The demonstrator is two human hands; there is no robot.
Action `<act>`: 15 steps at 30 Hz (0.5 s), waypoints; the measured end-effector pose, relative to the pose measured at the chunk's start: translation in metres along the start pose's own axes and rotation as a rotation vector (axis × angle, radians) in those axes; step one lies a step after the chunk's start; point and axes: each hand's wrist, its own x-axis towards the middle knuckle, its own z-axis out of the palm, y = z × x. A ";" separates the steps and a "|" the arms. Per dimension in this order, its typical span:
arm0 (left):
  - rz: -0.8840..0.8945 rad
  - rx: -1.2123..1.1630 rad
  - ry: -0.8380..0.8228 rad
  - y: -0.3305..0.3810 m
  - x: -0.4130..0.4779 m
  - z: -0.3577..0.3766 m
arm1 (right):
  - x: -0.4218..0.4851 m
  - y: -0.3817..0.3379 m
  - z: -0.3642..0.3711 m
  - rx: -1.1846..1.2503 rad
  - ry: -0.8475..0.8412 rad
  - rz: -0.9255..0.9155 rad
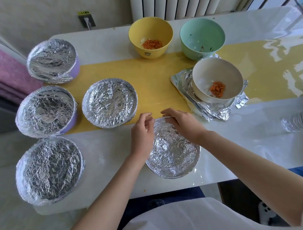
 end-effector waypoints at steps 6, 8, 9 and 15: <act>0.154 0.098 0.018 -0.001 0.000 -0.001 | -0.004 0.003 0.003 0.049 0.119 -0.028; 0.135 0.094 0.034 -0.002 0.000 -0.001 | -0.001 0.004 0.002 0.035 0.100 -0.026; 0.131 0.093 0.040 -0.002 0.000 0.000 | 0.000 0.004 0.002 0.029 0.093 -0.023; 0.067 0.096 0.050 0.000 -0.001 0.001 | 0.004 0.003 -0.002 0.000 0.017 -0.010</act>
